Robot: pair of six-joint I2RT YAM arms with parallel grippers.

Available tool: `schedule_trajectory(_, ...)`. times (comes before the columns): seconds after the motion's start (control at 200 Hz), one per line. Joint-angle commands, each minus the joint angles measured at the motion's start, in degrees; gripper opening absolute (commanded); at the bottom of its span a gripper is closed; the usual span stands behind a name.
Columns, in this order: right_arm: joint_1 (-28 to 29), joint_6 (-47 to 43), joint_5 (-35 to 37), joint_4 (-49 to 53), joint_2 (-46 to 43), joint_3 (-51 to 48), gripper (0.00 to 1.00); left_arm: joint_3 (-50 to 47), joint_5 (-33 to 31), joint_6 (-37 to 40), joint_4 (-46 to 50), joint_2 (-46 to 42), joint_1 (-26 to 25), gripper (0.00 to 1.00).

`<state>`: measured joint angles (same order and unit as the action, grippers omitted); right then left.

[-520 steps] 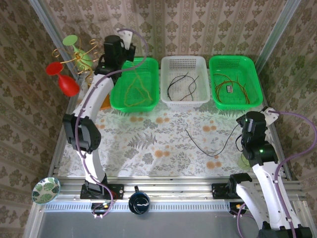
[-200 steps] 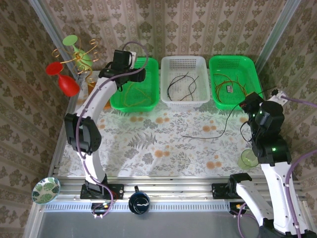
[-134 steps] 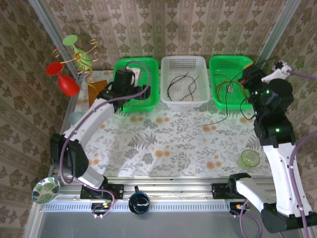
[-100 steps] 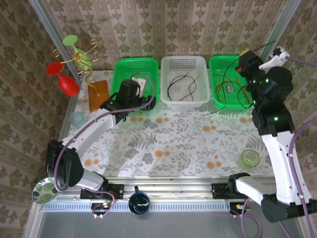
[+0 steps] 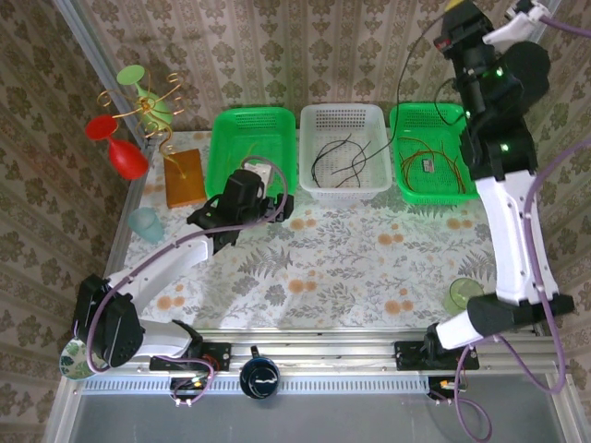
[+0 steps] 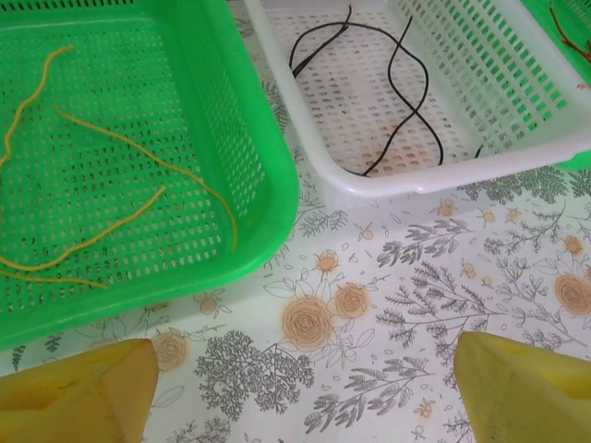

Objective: Untangle the cables

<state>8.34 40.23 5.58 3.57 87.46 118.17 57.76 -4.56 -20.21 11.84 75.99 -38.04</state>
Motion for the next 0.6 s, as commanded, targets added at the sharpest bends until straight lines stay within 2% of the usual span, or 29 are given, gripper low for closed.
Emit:
schedule_trajectory(0.0,1.24,-2.01,-0.93,0.81,7.09,6.13,0.0,-1.37,-1.58,-2.26,-1.42,-1.84,-0.83,0.84)
schedule_trajectory(0.16,2.7,-5.04,-1.47,4.84,16.38,15.59,0.0,-2.89,-1.9,-2.87,-1.2,-3.14,-1.32,0.84)
schedule_trajectory(0.36,3.16,-9.33,-0.73,8.57,23.9,21.61,0.0,-4.94,-2.44,-3.61,-1.2,-4.91,-1.45,0.84)
schedule_trajectory(0.51,3.15,-12.1,1.09,11.37,26.83,22.06,0.0,-5.68,-2.89,-3.92,-1.29,-5.5,-1.51,0.85)
schedule_trajectory(0.595,3.17,-12.96,1.75,17.13,29.67,21.81,0.0,-5.83,-3.04,-3.94,-1.46,-5.54,-1.5,0.85)
